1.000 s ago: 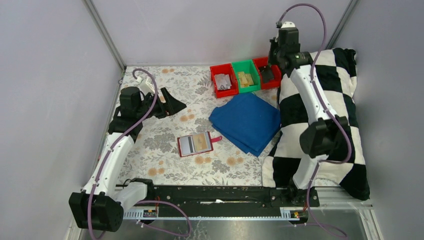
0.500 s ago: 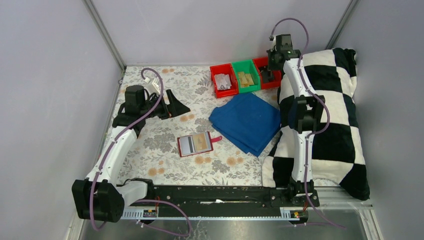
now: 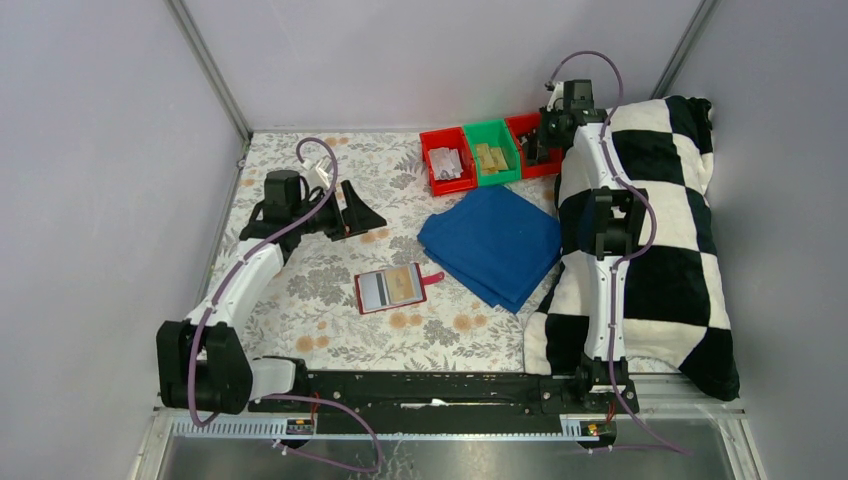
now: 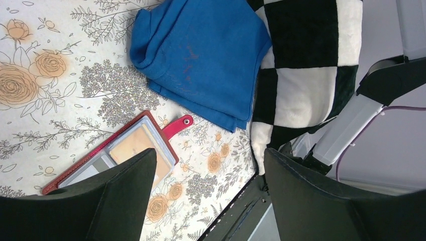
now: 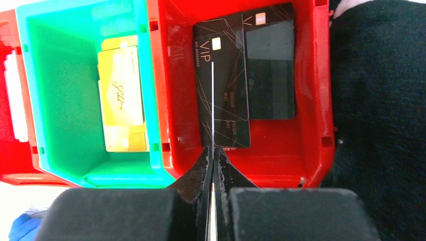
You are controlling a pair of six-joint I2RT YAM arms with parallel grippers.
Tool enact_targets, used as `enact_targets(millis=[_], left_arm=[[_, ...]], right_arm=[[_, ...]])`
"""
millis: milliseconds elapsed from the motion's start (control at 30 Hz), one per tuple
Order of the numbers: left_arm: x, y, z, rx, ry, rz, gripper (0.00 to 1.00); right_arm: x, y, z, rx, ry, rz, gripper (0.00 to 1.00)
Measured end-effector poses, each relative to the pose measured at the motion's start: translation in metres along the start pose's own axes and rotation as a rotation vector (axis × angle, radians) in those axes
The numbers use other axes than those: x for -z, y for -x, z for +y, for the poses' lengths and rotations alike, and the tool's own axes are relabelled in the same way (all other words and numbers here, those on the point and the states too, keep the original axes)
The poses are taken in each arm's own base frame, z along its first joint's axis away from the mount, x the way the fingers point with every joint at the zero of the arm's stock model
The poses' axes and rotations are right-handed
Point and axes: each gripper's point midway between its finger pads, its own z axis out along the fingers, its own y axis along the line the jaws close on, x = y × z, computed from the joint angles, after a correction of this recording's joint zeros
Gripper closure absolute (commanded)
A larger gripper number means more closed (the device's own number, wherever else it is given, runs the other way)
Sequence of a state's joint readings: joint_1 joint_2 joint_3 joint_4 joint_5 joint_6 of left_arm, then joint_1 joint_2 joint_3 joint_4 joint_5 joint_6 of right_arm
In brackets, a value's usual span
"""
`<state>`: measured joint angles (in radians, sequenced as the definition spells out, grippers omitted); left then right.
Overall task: Take the credit cards out of the card holder
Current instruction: Place the credit card in the storage box.
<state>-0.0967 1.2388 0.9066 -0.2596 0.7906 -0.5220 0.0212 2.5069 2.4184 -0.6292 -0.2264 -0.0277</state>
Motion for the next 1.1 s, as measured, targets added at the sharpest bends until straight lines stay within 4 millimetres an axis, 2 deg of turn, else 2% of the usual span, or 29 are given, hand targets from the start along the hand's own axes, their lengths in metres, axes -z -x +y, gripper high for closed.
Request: enact_targets(millis=[133,400,533,833,933,1100], left_arm=[[-0.009,0.001,0.007,0.036,-0.005,0.014,0.19],[-0.012,0.008,0.004,0.041,-0.028,-0.006,0.18],[-0.012,0.009,0.004,0.043,-0.026,-0.011,0.18],[-0.013,0.007,0.009,0.063,0.005,-0.01,0.18],[-0.013,0.007,0.009,0.064,0.006,-0.01,0.18],[-0.013,0.008,0.01,0.065,0.009,-0.013,0.18]], right_arm=[[-0.008,-0.005,0.001,-0.043,0.055,0.004,0.97],[-0.032,-0.017,0.0,-0.073,0.096,0.02,0.94],[-0.035,-0.014,0.003,-0.092,0.113,0.005,0.9],[-0.038,-0.001,0.008,-0.131,0.133,-0.04,0.91],[-0.038,0.001,0.007,-0.127,0.133,-0.05,0.83],[-0.038,0.003,0.007,-0.129,0.132,-0.053,0.56]])
